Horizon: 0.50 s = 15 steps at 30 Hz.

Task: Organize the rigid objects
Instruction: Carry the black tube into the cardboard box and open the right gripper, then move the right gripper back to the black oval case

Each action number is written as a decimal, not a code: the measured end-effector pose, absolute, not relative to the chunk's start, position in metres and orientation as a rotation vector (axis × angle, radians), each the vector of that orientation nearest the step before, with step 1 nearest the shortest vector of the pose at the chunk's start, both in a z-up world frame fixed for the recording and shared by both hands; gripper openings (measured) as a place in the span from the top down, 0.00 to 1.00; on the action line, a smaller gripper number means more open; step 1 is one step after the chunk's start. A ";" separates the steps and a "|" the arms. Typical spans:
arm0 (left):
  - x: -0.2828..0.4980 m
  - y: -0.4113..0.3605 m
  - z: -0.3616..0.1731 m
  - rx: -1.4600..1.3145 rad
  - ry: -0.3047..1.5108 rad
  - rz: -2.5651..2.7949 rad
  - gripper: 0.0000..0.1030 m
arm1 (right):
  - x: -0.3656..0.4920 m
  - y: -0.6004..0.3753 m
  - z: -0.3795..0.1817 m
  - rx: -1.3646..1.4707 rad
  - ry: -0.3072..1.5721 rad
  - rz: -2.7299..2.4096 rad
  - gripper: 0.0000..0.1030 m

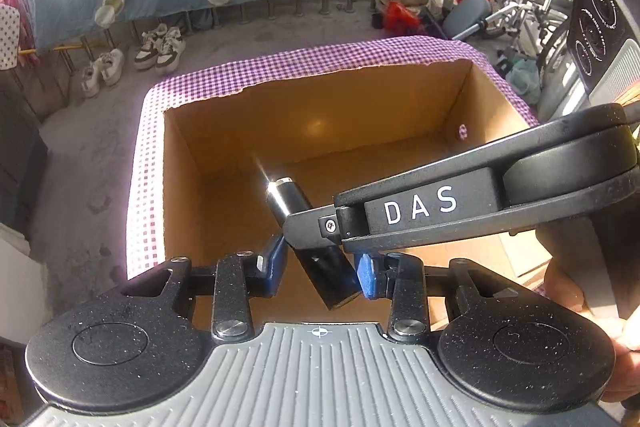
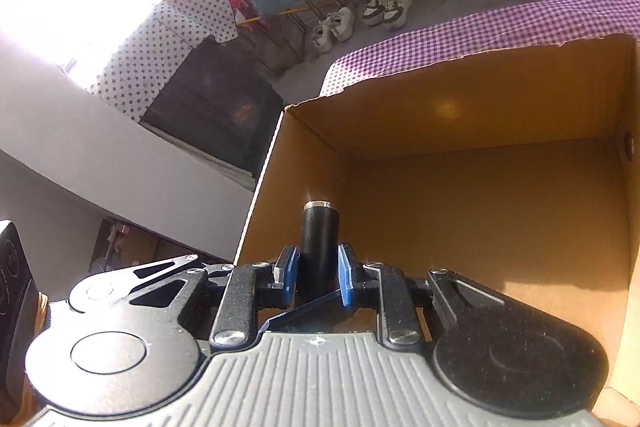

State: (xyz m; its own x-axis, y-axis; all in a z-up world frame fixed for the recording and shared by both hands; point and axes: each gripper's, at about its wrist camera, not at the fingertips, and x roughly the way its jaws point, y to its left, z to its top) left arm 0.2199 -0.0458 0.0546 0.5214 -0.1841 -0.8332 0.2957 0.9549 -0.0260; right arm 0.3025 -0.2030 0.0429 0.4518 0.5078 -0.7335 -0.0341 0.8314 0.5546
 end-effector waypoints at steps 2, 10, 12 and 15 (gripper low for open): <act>0.228 -0.043 0.047 0.146 1.000 -0.258 0.64 | 0.326 -0.199 0.029 0.525 1.102 0.370 0.77; 0.234 -0.018 0.044 0.121 1.014 -0.203 0.59 | 0.359 -0.183 0.009 0.546 1.156 0.381 0.78; 0.229 -0.018 0.049 0.126 0.997 -0.210 0.58 | 0.352 -0.183 0.015 0.539 1.141 0.391 0.78; 0.221 -0.020 0.059 0.134 0.965 -0.222 0.53 | 0.333 -0.192 0.029 0.539 1.114 0.400 0.78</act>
State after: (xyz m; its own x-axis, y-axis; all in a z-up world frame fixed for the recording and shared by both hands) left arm 0.2206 -0.0200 0.0586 0.5495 -0.1275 -0.8257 0.2460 0.9692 0.0140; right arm 0.3335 -0.1919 0.0291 0.3931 0.5570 -0.7316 -0.0364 0.8044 0.5929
